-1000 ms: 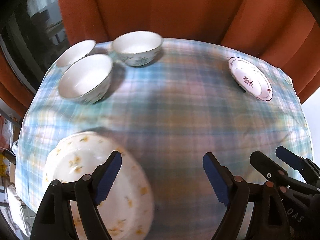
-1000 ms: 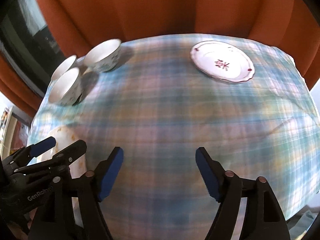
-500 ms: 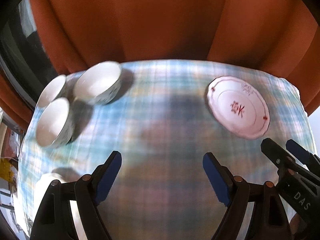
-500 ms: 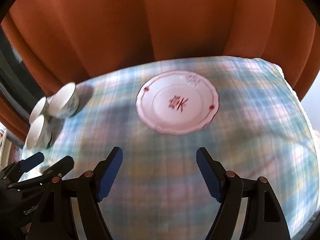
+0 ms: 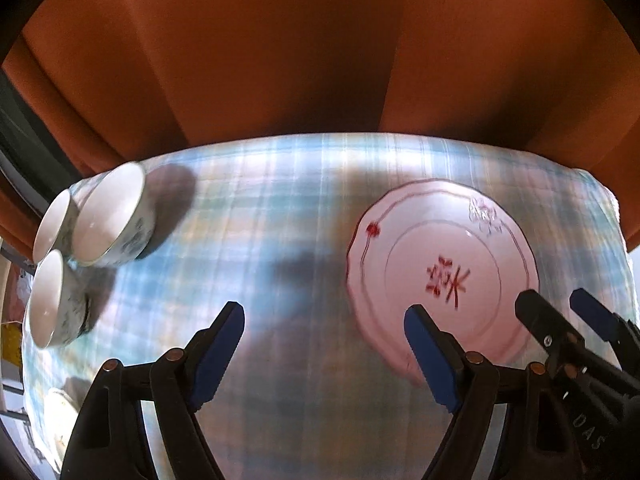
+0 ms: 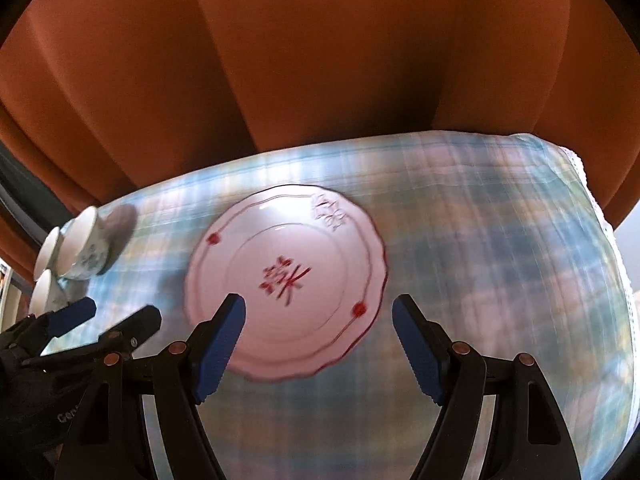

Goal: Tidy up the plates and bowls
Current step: 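Move the right gripper toward the small red-rimmed plate, then grasp the red-rimmed plate rim with the right gripper and lift it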

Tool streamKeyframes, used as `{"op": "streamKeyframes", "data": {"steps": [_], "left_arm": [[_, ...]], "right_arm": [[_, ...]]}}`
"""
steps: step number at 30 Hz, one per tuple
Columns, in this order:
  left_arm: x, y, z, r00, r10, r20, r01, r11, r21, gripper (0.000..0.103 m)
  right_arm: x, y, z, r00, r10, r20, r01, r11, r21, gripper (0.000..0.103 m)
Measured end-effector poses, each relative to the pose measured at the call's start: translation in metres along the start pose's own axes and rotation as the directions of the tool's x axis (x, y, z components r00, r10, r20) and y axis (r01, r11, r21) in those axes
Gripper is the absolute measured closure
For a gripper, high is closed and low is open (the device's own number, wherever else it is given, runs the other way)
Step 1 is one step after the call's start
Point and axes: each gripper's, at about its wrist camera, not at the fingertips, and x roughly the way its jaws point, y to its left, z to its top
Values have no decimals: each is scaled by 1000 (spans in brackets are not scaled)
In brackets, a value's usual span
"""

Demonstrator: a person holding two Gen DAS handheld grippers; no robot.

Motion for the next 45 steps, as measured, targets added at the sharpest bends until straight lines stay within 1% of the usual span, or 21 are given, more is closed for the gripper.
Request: {"op": "streamKeyframes", "data": {"steps": [9,11,12,14,15,17,18,19,21,26,30,35,38,41,44,45], "left_arm": [[44,-28,24,999,27,-25,-26,999,25,27],[52,-30,24,999,20,-41,-19,999,33,30],[56,-32,23,999,11,-54,-9,999,40,33],[62,-34,21,998,-5,-67,9,998,54,35],[63,-35,21,998,-6,-69,10,998,56,36],[68,-36,19,996,-17,-84,22,998,57,39],[68,-36,19,997,-30,-71,34,998,51,41],[68,-37,18,997,-34,-74,38,998,52,41],[68,-38,18,996,-57,-75,61,997,47,46],[65,-34,13,995,-56,-77,60,997,46,46],[59,-25,1,993,-61,-100,64,998,27,47],[46,-7,-25,991,-64,-115,66,998,9,47],[35,3,-42,989,-74,-127,76,997,12,47],[25,15,-58,990,-67,-123,69,997,19,47],[16,31,-79,990,-67,-125,68,998,6,47],[16,33,-78,990,-68,-127,69,998,3,47]], "right_arm": [[48,-21,19,1000,-18,-25,19,1000,16,25],[57,-22,20,999,-9,-31,10,1000,14,29],[63,-22,21,999,-3,-42,4,1000,15,35],[69,-21,21,999,-3,-50,3,1000,16,43],[71,-20,21,999,-8,-52,9,1000,15,51],[76,-18,21,998,-27,-55,27,1000,6,52],[77,-17,21,998,-29,-57,29,1000,2,52],[79,-18,22,998,-32,-60,32,999,0,52],[81,-17,21,997,-36,-67,36,999,-2,54],[78,-14,20,996,-45,-78,46,999,12,54],[69,-4,7,994,-53,-100,53,999,-4,54],[52,9,-15,991,-58,-120,55,998,-28,54],[39,17,-31,989,-57,-136,54,998,-32,54],[24,28,-51,989,-76,-128,70,996,-52,54],[14,39,-70,987,-76,-141,68,996,-59,54],[12,42,-75,986,-76,-150,68,996,-59,54]]}}
